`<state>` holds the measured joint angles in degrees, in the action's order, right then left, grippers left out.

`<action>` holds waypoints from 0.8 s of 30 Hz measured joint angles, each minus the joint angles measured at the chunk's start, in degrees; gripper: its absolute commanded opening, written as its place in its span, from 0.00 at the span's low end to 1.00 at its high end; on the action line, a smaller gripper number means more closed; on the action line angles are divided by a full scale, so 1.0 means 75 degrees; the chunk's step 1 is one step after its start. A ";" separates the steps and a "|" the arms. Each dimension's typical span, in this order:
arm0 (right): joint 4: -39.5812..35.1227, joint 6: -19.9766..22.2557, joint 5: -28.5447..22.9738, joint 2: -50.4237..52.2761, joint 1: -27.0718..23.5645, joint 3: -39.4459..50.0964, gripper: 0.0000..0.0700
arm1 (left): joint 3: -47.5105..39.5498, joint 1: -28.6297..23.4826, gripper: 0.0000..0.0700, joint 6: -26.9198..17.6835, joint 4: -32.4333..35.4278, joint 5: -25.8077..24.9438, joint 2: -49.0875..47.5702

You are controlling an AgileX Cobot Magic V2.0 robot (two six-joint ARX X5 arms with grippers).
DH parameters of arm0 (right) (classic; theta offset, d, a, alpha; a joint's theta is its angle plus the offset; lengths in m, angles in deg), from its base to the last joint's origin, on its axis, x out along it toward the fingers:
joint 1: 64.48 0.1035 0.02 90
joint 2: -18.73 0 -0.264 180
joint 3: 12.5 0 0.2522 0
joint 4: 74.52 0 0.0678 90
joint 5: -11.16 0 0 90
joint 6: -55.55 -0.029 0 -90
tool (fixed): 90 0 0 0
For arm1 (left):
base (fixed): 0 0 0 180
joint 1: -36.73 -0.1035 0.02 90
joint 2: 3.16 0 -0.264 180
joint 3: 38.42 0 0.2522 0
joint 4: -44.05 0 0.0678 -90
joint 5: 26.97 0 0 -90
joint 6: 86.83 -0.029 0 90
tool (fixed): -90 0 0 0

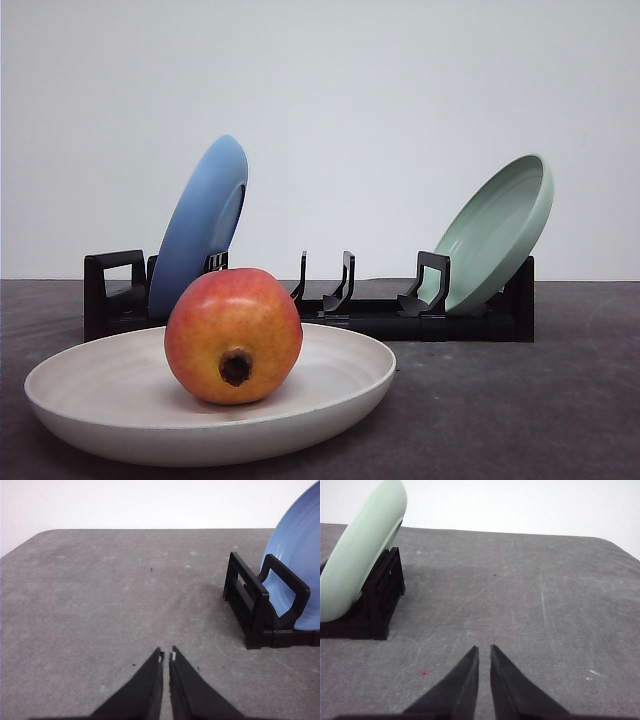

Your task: Place pomegranate in white plate

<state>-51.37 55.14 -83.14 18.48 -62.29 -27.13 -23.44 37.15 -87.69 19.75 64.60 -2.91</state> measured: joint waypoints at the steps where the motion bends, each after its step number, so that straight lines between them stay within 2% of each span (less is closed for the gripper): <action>1: 0.0000 -0.0002 0.0000 0.0000 -0.0001 0.0000 0.06 | 0.0000 0.0000 0.00 -0.0004 -0.0001 0.0000 0.0000; 24: 0.0000 0.0000 0.0000 0.0000 -0.0001 0.0000 0.06 | 0.0000 0.0003 0.00 -0.0126 0.0001 -0.0009 0.0000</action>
<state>-51.37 55.14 -83.14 18.48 -62.30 -27.13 -23.44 37.18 -88.64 19.76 64.53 -2.91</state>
